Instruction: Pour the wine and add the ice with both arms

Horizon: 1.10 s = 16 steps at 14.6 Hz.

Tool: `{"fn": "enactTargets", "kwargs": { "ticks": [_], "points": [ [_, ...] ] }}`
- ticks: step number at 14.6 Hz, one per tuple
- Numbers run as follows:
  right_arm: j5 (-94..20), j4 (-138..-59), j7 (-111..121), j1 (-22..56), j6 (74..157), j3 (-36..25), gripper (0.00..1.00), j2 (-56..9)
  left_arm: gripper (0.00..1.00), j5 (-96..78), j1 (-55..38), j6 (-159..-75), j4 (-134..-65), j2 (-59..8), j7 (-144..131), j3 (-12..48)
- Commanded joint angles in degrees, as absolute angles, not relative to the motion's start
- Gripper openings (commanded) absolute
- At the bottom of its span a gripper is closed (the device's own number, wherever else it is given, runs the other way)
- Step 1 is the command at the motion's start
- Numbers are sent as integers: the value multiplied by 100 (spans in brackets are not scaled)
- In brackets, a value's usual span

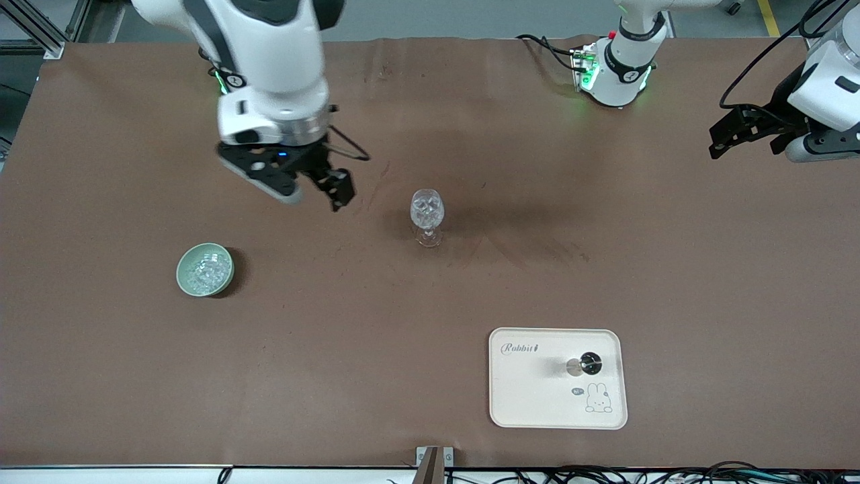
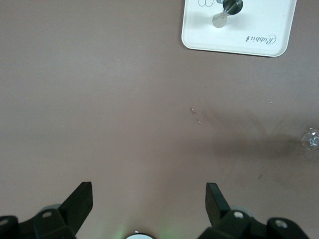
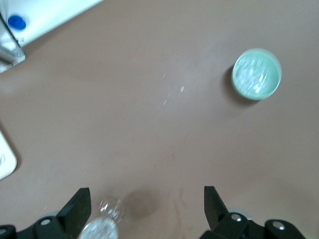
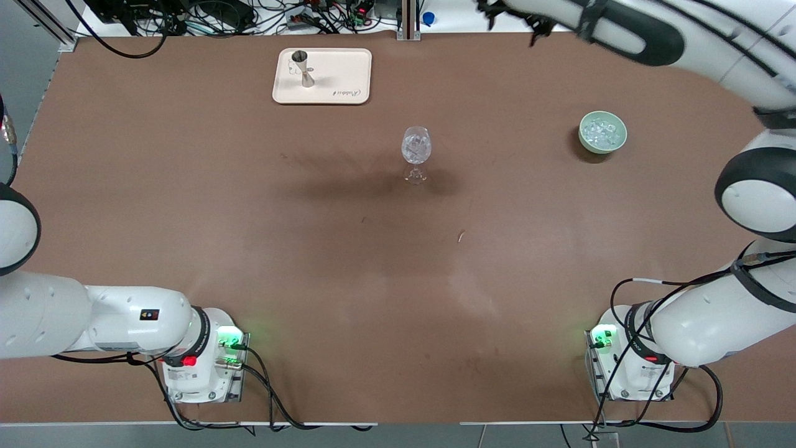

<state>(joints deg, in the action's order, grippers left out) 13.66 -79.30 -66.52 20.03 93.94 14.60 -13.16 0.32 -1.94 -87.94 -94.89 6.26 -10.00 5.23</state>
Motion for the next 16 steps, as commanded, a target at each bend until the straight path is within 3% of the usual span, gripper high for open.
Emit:
{"fn": "enactTargets", "kwargs": {
  "ticks": [1, 5, 12, 16],
  "points": [
    [1398, -8139, -5761, 1303, 9282, 1556, 100, -906, 100, 61, -211, -8886, -9493, 660, -914, 510],
    [854, -8104, -4355, 537, 8799, 1381, 100, -546, 100, 272, -220, -8868, -9413, 589, -905, 519],
    [246, -8121, -1646, 747, 8139, -621, 100, -123, 100, 202, -237, -8833, -9378, 571, -668, 527],
    [237, -8112, -722, 389, 8262, -879, 100, -132, 100, 220, -220, -8833, -9360, 563, -484, 527]
  ]
}}
